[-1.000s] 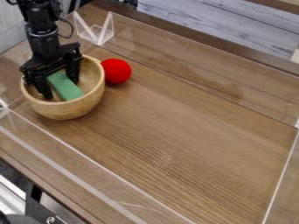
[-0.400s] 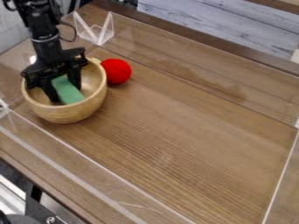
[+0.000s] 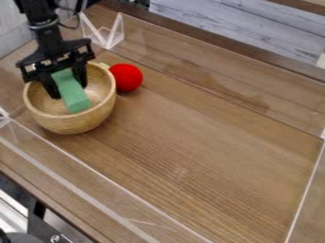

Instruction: Remove the green block from the brown bowl and put it on the table

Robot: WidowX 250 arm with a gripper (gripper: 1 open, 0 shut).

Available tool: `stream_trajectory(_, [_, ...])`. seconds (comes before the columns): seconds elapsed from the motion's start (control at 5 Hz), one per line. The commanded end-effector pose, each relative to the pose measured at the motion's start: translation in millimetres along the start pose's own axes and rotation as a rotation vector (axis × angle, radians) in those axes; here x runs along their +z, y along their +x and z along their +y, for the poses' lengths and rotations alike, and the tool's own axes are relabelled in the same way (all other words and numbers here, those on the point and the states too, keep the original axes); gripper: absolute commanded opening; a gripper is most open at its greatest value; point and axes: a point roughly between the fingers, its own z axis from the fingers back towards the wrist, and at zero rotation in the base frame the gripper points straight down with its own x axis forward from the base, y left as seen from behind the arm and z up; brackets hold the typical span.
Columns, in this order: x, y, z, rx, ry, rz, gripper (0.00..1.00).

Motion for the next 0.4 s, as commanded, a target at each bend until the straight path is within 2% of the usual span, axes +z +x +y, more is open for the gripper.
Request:
stream_trajectory(0.0, [31.2, 9.2, -6.9, -0.053, -0.057, -0.061, 0.0])
stream_trajectory(0.2, [52.8, 11.5, -5.7, -0.069, -0.083, -0.052, 0.0])
